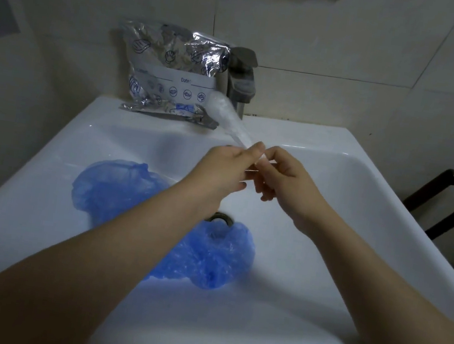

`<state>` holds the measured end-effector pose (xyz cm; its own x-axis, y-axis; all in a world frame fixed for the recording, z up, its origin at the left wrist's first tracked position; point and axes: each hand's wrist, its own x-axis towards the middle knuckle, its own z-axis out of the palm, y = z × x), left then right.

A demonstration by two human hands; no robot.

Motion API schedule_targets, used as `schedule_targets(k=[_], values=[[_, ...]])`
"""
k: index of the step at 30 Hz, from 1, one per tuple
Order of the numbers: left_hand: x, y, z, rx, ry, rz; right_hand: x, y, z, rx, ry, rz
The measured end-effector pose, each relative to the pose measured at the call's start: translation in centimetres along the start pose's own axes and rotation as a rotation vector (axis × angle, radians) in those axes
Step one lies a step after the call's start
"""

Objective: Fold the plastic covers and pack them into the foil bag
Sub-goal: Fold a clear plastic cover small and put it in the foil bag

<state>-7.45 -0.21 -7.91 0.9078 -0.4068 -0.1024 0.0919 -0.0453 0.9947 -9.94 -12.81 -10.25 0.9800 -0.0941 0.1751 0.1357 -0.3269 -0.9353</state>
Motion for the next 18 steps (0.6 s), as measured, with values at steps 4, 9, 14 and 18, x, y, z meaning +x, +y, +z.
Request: schedule_targets(k=[4, 9, 14, 18], values=[[0.4, -0.3, -0.7, 0.056, 0.120, 0.079, -0.1, 0.1, -0.1, -0.072, -0.031, 0.082], [0.9, 0.0, -2.0, -0.054, 0.081, 0.021, -0.3, -0.3, -0.9, -0.014, -0.061, -0.032], [1.4, 0.0, -3.0, -0.119, 0.005, 0.008, -0.6, -1.4, -2.0, -0.093, -0.212, -0.167], [1.5, 0.1, -3.1, -0.122, -0.027, 0.009, -0.7, -1.5, -2.4, -0.150, -0.235, -0.110]])
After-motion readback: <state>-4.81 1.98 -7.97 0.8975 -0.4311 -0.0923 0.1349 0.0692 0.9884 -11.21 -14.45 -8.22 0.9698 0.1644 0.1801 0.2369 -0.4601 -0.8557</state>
